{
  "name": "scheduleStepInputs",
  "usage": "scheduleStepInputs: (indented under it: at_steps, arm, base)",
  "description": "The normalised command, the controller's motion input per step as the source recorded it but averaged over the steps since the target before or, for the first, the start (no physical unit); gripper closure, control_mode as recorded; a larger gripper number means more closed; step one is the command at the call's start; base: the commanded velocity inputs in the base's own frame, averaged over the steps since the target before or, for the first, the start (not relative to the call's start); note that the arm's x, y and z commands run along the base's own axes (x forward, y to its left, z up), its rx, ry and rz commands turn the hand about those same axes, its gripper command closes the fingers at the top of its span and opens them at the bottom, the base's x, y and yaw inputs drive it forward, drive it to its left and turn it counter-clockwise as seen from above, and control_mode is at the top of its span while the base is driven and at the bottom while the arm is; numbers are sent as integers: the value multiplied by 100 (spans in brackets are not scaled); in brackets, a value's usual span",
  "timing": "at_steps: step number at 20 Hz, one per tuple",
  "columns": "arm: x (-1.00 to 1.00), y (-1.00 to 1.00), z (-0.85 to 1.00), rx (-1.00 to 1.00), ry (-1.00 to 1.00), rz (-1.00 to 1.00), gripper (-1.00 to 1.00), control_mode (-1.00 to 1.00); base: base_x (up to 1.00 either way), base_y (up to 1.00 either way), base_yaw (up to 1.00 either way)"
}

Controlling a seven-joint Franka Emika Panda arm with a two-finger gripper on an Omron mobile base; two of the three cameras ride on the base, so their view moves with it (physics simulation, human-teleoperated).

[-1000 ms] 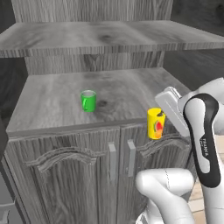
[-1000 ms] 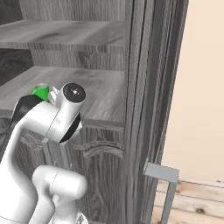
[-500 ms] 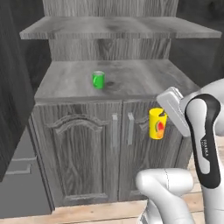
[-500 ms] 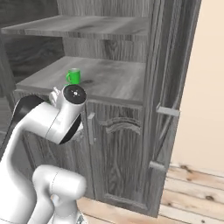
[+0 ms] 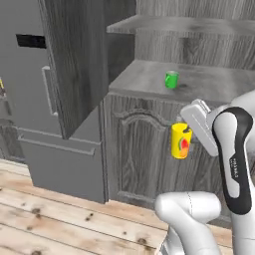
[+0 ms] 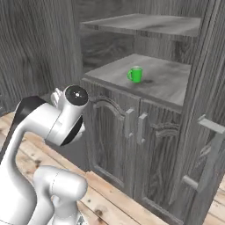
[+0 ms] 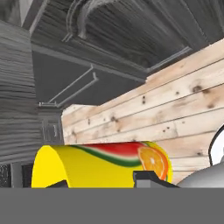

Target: There is a tray on the dining counter. Grab the cup, mug, and pitcher and place them on the tray. The pitcher may be placed next to the tray if it cannot fit the tray.

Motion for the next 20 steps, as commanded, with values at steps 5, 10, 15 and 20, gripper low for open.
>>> scheduleStepInputs:
  at_steps: [5,10,15,20]
  arm:
    - [0,0,0,0,0,0,100,100]
    - [0,0,0,0,0,0,100,100]
    - [0,0,0,0,0,0,100,100]
    - [0,0,0,0,0,0,100,100]
  base:
    - [-28,28,79]
    - [-13,15,85]
    - [0,7,86]
    - [0,0,80]
